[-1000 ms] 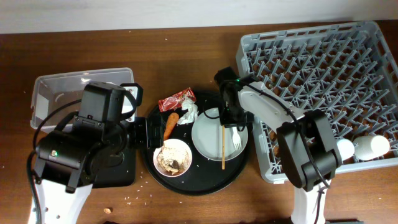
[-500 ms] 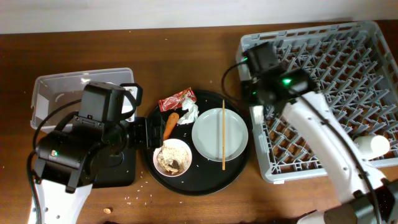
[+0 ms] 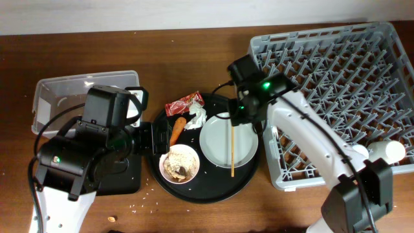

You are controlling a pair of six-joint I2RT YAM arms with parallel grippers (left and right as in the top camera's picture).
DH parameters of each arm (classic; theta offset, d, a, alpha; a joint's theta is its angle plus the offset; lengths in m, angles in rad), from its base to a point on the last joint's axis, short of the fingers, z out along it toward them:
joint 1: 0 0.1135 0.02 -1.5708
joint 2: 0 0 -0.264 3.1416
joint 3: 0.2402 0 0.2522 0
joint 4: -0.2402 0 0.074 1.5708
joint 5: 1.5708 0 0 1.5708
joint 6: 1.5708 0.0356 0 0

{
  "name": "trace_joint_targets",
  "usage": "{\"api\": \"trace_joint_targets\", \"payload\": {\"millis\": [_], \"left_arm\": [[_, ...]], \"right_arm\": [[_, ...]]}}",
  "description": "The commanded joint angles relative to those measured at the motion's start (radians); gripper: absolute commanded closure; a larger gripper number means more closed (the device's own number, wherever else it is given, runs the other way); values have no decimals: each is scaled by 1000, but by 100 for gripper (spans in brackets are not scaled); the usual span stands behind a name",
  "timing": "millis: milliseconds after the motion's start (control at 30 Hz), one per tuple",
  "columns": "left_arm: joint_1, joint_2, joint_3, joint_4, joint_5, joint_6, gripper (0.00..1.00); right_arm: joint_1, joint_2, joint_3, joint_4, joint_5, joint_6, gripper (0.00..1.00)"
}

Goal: Sort waste into correct bins and load items into the dishwasher rack
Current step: 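Reach the right gripper to the white plate and grip its rim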

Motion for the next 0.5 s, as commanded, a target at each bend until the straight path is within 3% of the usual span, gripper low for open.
{"api": "trace_joint_targets", "payload": {"millis": [0,67,133,200,367,467], "left_arm": [[-3,-1,7,2,-7,-3,1],[-3,-1,7,2,-7,-3,1],[-3,-1,7,2,-7,-3,1],[-3,-1,7,2,-7,-3,1],[-3,-1,7,2,-7,-3,1],[-3,-1,7,2,-7,-3,1]], "right_arm": [[51,111,-105,81,16,241,57],[50,178,-117,95,13,276,57],[52,255,-117,105,0,294,67],[52,280,-117,105,-2,304,93],[7,85,-19,38,10,121,96],[-93,-86,25,37,111,24,96]]}}
